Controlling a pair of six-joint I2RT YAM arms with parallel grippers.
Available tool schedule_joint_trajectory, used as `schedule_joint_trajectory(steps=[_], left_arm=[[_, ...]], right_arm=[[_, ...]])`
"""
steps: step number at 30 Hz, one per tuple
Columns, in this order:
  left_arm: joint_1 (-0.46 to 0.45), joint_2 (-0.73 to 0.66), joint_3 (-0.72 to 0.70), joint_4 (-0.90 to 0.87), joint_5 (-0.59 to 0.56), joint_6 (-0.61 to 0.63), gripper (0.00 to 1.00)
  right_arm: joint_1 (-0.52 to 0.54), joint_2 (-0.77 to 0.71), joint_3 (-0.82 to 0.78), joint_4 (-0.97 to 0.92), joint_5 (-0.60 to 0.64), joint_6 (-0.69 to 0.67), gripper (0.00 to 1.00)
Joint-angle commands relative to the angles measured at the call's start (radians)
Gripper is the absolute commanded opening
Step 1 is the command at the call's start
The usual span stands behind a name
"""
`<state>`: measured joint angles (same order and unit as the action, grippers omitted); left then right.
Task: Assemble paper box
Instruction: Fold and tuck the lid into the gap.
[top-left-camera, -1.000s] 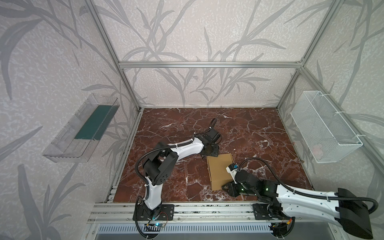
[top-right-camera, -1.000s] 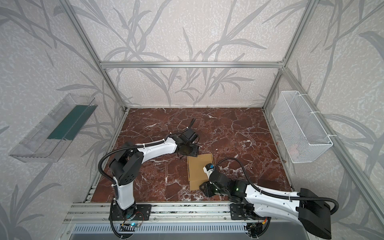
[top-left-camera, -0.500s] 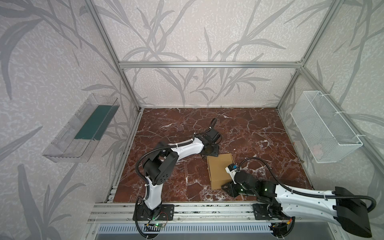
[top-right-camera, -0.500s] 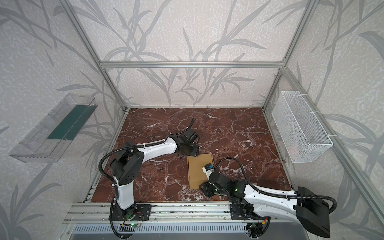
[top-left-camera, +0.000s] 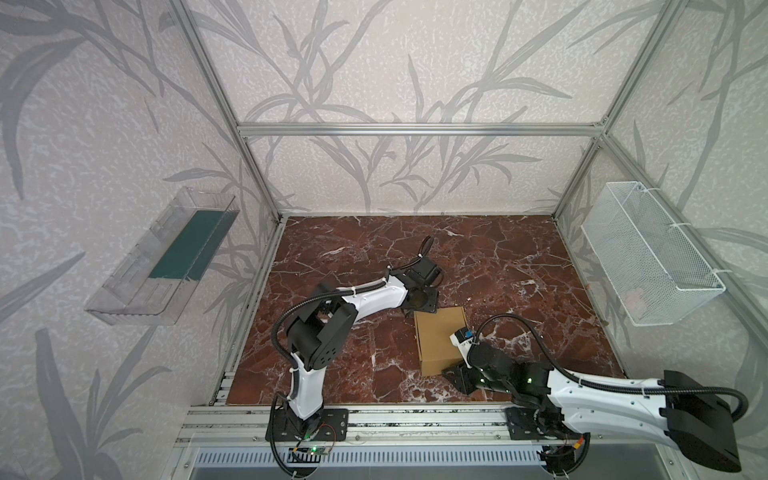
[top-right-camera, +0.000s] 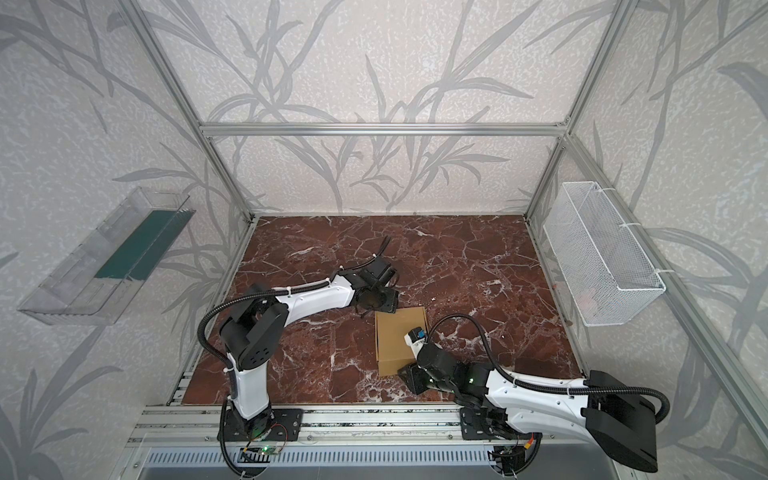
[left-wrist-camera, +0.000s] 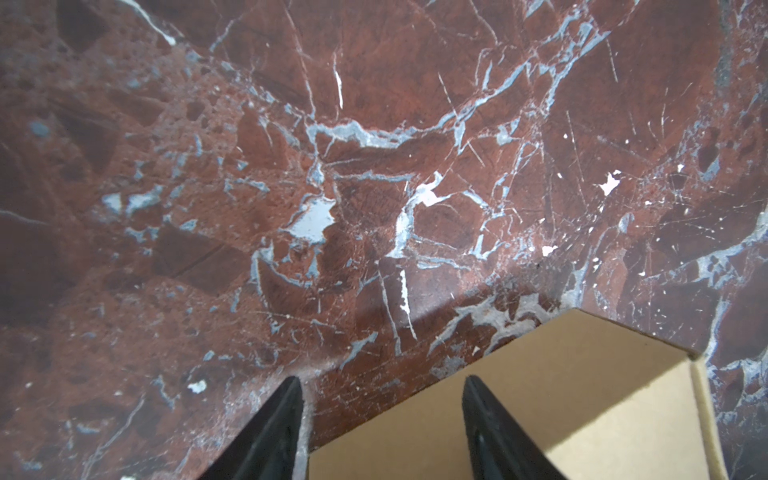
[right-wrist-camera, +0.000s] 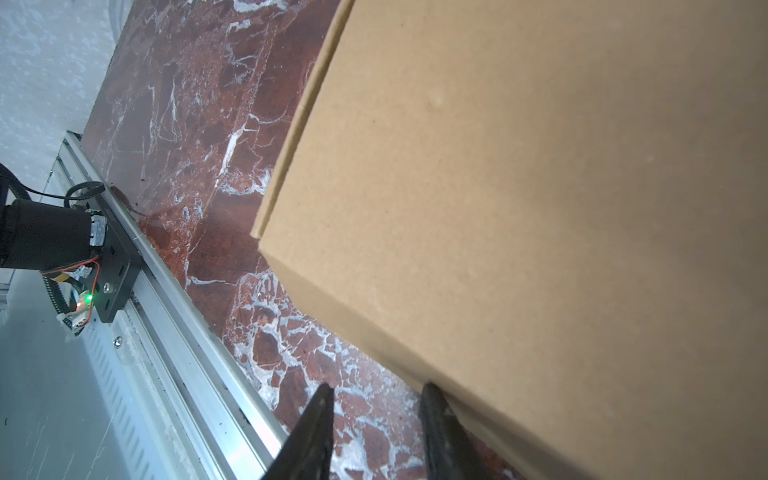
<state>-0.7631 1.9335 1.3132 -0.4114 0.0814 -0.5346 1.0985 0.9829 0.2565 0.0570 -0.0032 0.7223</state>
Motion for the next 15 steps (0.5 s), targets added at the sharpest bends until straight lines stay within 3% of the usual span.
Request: schedule_joint_trajectory(steps=[1,15], left_arm=[[-0.002,0.024,-0.023,-0.041,0.026,0.004,0.63],[-0.002,0.020,-0.032,-0.041,0.027,0.003,0.63]], right_arm=[[0.000,-0.005,-0.018,0.031,0.066,-0.024,0.37],[0.000,-0.020,-0.040,0.076,0.051,-0.028,0.37]])
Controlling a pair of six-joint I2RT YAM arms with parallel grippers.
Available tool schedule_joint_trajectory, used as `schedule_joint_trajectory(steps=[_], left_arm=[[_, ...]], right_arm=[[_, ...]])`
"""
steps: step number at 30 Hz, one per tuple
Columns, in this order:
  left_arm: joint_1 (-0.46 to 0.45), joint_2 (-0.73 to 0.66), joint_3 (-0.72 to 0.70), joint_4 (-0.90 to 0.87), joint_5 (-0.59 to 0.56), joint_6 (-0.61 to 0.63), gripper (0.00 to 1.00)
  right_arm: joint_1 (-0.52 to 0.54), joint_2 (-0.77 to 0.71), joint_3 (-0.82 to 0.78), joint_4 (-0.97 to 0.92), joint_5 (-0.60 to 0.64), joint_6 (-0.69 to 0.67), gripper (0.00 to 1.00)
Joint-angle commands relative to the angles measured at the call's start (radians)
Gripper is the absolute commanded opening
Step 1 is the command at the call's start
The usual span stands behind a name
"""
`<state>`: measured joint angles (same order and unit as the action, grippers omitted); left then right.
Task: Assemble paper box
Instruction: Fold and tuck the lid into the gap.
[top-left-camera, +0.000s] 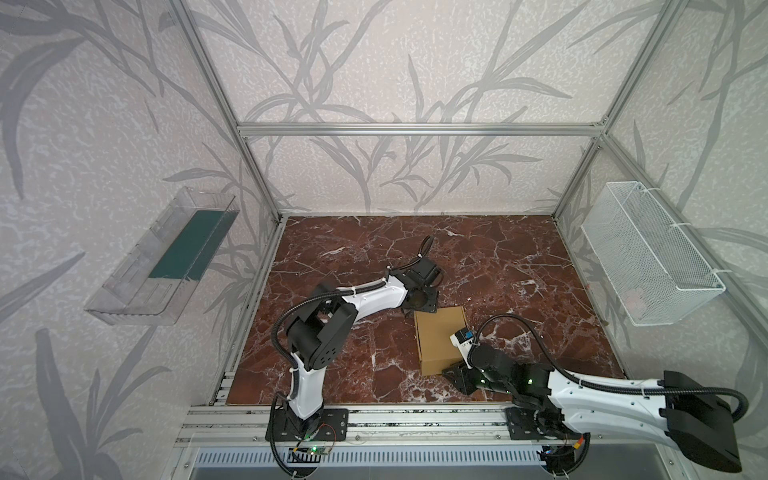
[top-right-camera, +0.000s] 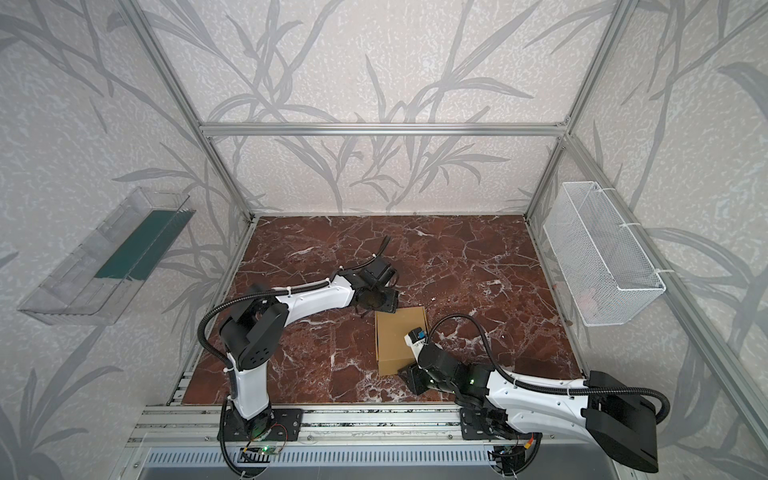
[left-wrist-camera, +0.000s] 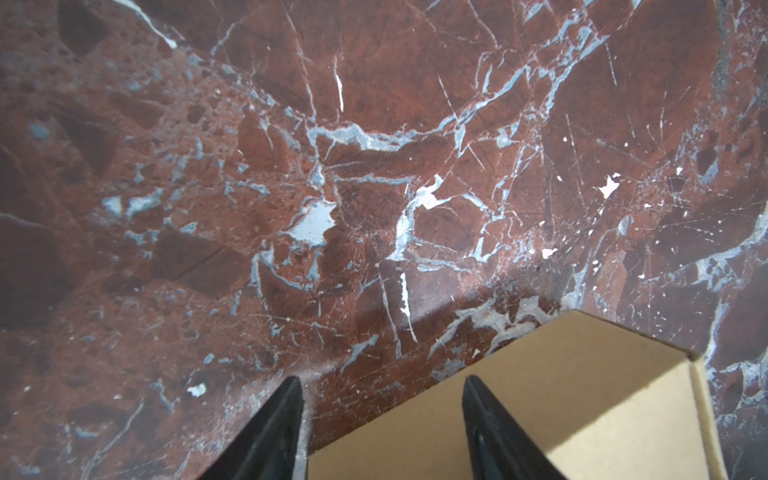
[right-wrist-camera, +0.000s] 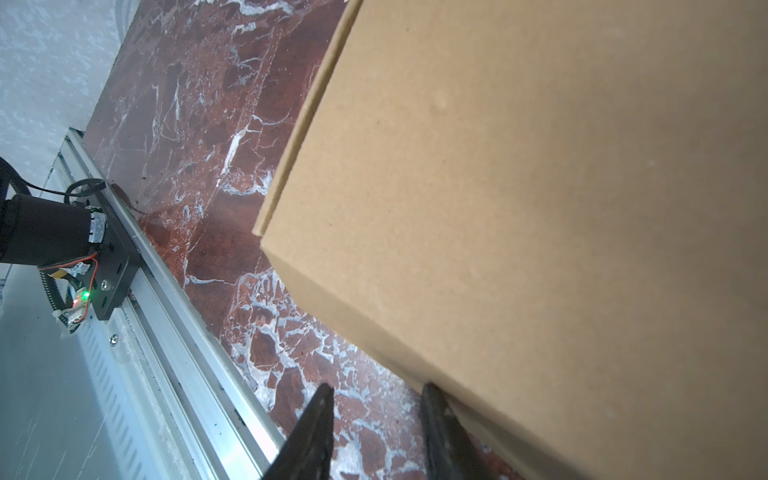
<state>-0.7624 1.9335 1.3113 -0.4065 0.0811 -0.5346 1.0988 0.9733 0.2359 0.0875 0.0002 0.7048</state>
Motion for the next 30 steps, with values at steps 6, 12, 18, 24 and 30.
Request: schedule_joint_trajectory(steps=[6,12,18,24,30], left_arm=[[-0.003,0.022,-0.038,-0.037,0.033,-0.002,0.62],[-0.004,0.023,-0.038,-0.038,0.038,-0.002,0.62],[-0.003,0.022,-0.044,-0.034,0.040,-0.004,0.62],[-0.005,0.026,-0.055,-0.023,0.046,-0.010,0.62],[-0.005,0.032,-0.058,-0.017,0.055,-0.013,0.62]], right_arm=[[-0.001,0.015,-0.023,0.065,0.062,-0.022,0.37],[-0.001,0.046,-0.030,0.110,0.070,-0.046,0.37],[-0.002,0.060,-0.031,0.137,0.091,-0.060,0.37],[-0.004,0.083,-0.033,0.167,0.115,-0.097,0.37],[-0.011,0.112,-0.041,0.208,0.144,-0.108,0.37]])
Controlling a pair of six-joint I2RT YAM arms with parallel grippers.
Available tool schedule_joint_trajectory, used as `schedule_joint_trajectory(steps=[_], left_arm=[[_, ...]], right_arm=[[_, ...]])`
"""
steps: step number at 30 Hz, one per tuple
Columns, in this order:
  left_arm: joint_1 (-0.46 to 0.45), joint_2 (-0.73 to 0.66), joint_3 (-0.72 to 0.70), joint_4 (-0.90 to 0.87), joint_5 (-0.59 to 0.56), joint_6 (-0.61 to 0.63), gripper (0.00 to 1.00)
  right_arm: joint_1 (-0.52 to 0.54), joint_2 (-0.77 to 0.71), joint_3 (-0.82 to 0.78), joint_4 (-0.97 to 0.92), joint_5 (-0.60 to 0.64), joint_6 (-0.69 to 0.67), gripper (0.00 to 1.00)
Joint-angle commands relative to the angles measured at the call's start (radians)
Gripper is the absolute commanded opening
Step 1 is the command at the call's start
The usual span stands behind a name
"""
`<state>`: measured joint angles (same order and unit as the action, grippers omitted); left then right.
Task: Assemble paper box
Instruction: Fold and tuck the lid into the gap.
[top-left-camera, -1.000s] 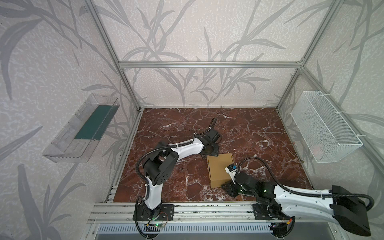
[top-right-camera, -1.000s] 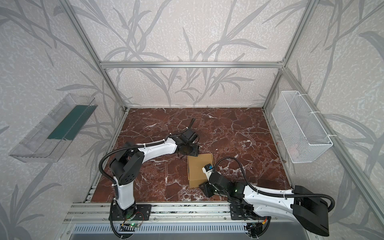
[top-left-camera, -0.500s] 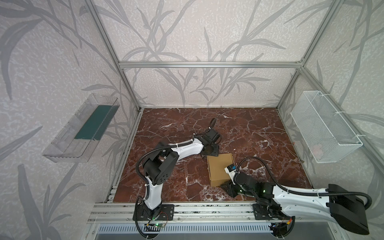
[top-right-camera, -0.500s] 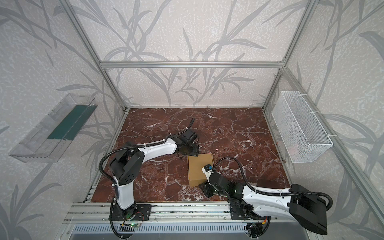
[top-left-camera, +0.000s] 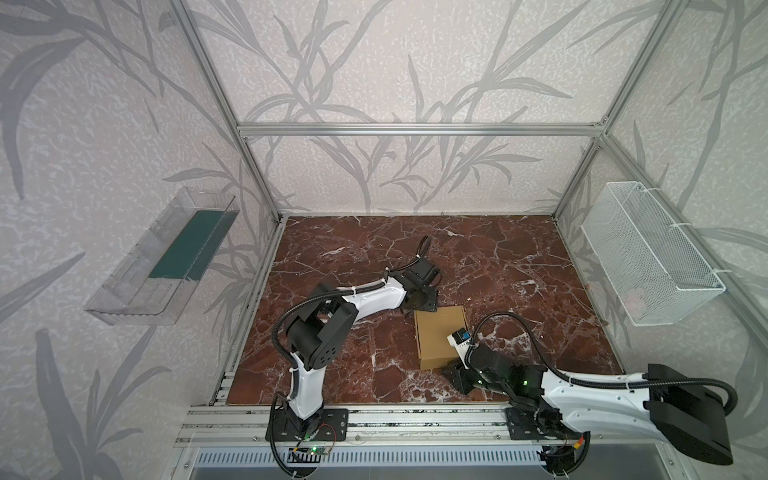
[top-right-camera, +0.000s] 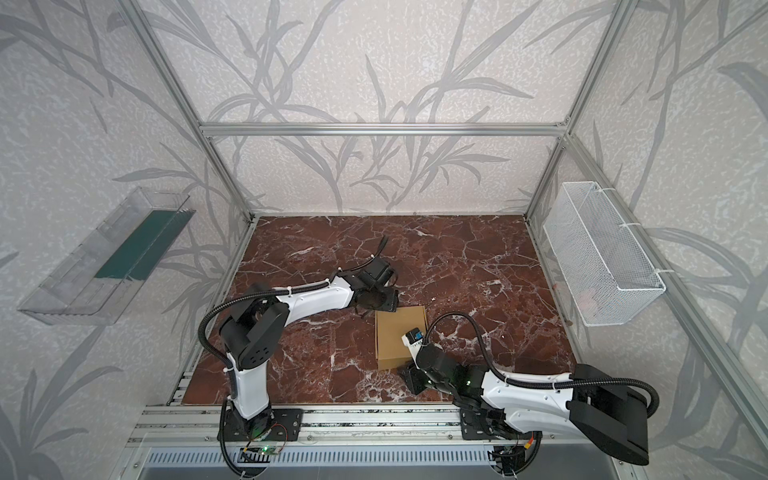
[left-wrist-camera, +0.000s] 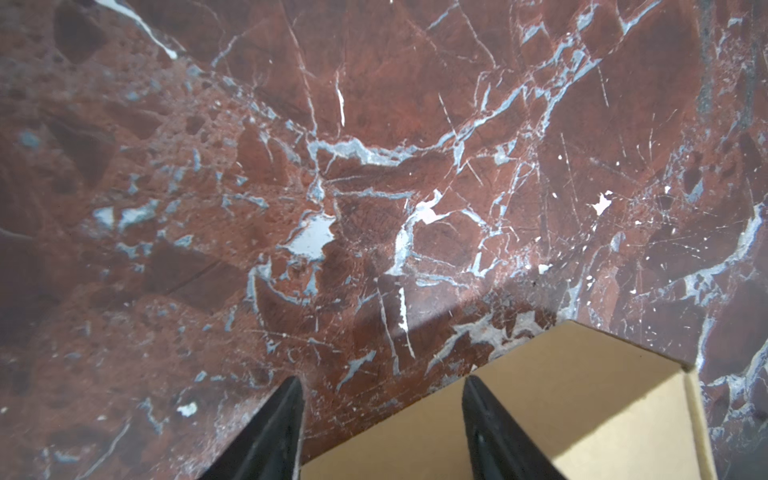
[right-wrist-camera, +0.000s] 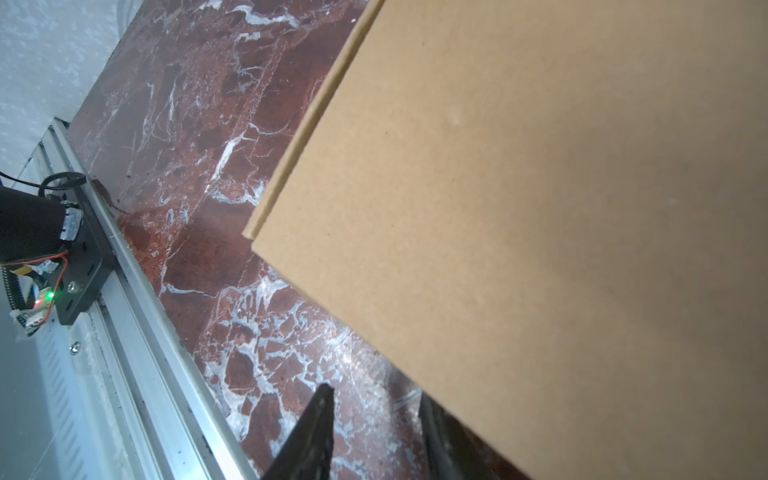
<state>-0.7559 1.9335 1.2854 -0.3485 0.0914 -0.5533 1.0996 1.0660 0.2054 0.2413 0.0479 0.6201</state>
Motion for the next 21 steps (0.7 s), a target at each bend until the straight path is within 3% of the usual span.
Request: schedule_joint_trajectory(steps=[1,15,21], left_arm=[[-0.011,0.032,-0.035,-0.072,0.044,0.006,0.62],[-0.011,0.022,-0.055,-0.061,0.049,0.000,0.62],[-0.011,0.022,-0.057,-0.068,0.044,0.006,0.62]], right_arm=[[-0.015,0.028,-0.012,0.062,0.099,-0.025,0.37],[-0.053,0.042,-0.027,0.141,0.157,-0.041,0.36],[-0.052,-0.089,-0.031,-0.050,0.157,0.068,0.37]])
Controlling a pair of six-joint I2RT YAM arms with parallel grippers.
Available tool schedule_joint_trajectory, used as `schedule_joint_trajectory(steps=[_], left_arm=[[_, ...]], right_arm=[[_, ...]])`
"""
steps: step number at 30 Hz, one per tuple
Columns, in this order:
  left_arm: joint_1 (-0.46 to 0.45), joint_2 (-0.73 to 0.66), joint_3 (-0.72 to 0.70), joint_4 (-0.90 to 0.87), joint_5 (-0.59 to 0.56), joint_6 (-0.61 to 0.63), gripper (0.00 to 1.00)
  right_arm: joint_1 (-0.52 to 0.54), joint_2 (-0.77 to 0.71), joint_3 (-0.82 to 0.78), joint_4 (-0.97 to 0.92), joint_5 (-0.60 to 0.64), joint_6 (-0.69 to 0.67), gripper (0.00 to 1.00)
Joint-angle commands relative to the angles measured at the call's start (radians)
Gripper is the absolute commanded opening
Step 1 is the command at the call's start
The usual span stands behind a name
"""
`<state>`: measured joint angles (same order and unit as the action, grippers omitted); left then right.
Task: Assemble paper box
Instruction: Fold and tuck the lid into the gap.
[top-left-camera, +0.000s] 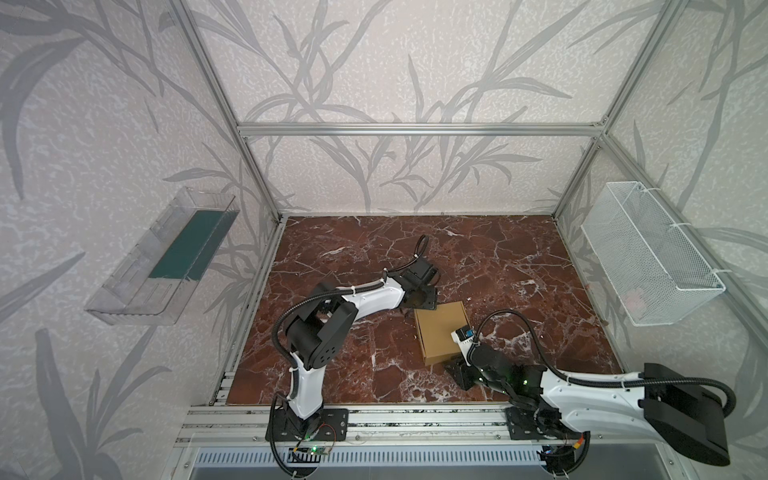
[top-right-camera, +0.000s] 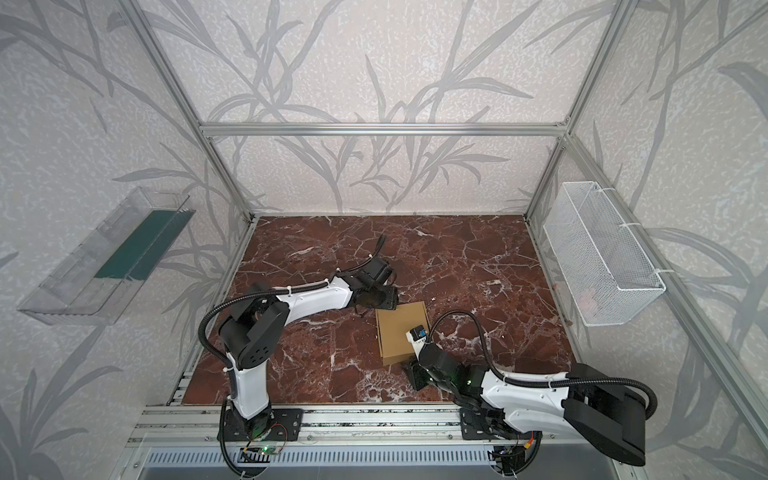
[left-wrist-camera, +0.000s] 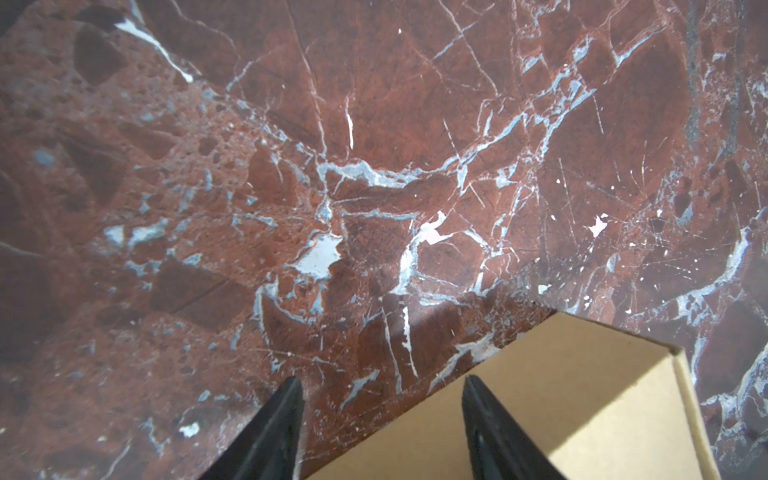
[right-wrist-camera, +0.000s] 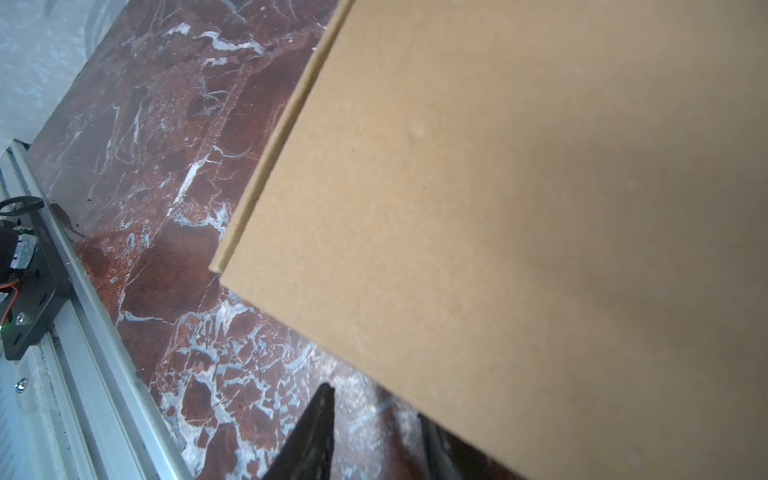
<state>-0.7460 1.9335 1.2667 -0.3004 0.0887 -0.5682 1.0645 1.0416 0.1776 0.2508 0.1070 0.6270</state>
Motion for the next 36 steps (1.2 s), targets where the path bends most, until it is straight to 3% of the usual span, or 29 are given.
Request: schedule_joint_trajectory(steps=[1,10,18,21,28,36], left_arm=[[-0.021,0.022,-0.038,-0.118,0.046,0.021,0.62],[-0.019,0.031,-0.021,-0.133,0.044,0.033,0.62],[-0.020,0.036,0.007,-0.152,0.043,0.036,0.62],[-0.019,0.037,0.016,-0.157,0.042,0.036,0.62],[-0.019,0.045,0.029,-0.159,0.047,0.036,0.62],[-0.021,0.057,0.021,-0.138,0.066,0.026,0.62]], right_arm=[[-0.018,-0.103,-0.012,-0.107,0.114,0.089,0.37],[-0.018,-0.475,-0.005,-0.621,0.253,0.263,0.37],[-0.035,-0.527,0.127,-0.994,0.429,0.404,0.39],[-0.119,-0.529,0.137,-0.991,0.399,0.374,0.39],[-0.416,-0.448,0.089,-0.737,0.060,0.205,0.38],[-0.437,-0.251,0.078,-0.535,0.030,0.171,0.37]])
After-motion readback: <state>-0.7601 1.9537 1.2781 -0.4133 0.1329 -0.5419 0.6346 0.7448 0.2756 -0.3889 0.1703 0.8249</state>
